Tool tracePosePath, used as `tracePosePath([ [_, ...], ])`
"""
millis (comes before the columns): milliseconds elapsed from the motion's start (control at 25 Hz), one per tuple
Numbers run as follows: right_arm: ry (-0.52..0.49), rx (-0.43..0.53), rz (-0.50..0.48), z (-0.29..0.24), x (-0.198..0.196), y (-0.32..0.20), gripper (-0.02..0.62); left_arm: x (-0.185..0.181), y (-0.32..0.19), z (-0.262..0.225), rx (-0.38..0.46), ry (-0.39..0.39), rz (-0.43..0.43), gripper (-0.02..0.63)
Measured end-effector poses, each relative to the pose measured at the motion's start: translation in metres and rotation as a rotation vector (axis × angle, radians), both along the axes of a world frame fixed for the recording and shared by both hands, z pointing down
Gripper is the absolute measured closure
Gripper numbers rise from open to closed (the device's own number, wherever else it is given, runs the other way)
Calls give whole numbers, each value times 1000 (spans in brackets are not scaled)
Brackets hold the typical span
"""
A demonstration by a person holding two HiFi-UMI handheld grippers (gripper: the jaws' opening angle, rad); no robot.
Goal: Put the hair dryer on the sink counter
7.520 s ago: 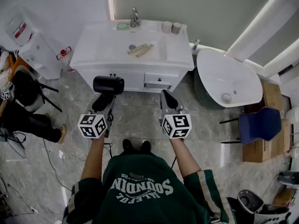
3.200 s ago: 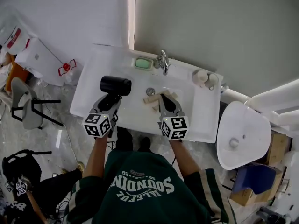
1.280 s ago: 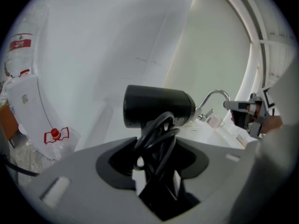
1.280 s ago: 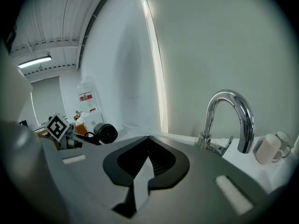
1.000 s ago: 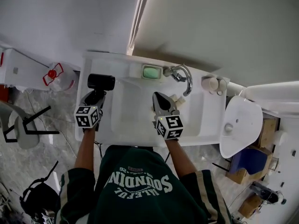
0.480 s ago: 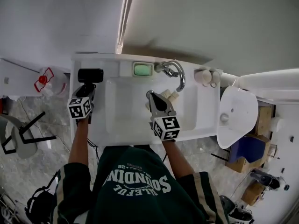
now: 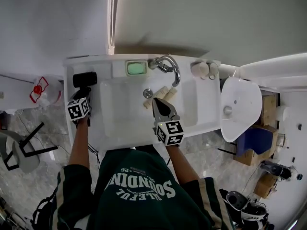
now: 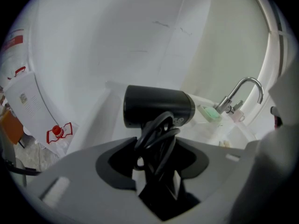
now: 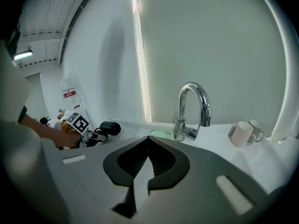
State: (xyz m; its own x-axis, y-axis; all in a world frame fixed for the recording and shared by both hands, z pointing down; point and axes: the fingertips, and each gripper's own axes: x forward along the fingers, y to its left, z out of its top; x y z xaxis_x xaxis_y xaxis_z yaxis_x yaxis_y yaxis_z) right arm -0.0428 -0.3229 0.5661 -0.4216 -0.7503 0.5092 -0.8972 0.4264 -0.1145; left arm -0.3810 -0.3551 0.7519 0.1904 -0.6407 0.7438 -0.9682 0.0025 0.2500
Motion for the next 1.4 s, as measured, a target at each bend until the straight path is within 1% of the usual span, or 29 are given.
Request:
tracePosePath([
  [120, -1, -2, 13, -1, 7, 5, 594, 2, 0, 5, -14, -4, -9, 356],
  [240, -7, -1, 28, -3, 14, 11, 592, 4, 0, 8, -34, -24, -15, 356],
  [440, -14, -2, 34, -4, 23, 21, 592, 4, 9, 15, -74, -49, -58, 356],
  [600, -19, -2, 42, -5, 32, 29, 592, 2, 14, 17, -88, -69, -73, 356],
  [720, -29, 4, 45, -6, 41, 31, 592, 3, 15, 16, -92, -51, -77, 353],
  [800, -41, 8, 48, -7, 45, 33, 592, 2, 18, 11, -88, -48, -75, 335],
  [880, -55, 14, 48, -8, 49, 34, 592, 0, 23, 3, -82, -65, -73, 323],
  [960, -67, 24, 44, -11, 53, 34, 594, -1, 29, -8, -59, -86, -71, 312],
  [1080, -84, 38, 41, -16, 61, 33, 592, 5, 31, -38, 35, -101, -72, 313],
  [1160, -93, 52, 42, -21, 67, 31, 594, 16, 32, -60, 99, -105, -63, 313],
  [1280, -105, 85, 41, -30, 76, 27, 592, 43, 34, -90, 169, -99, -17, 317],
  [1360, -113, 100, 38, -34, 81, 24, 592, 64, 37, -108, 212, -96, 15, 385],
  [1400, -116, 107, 36, -36, 84, 23, 592, 75, 39, -116, 231, -94, 31, 398],
])
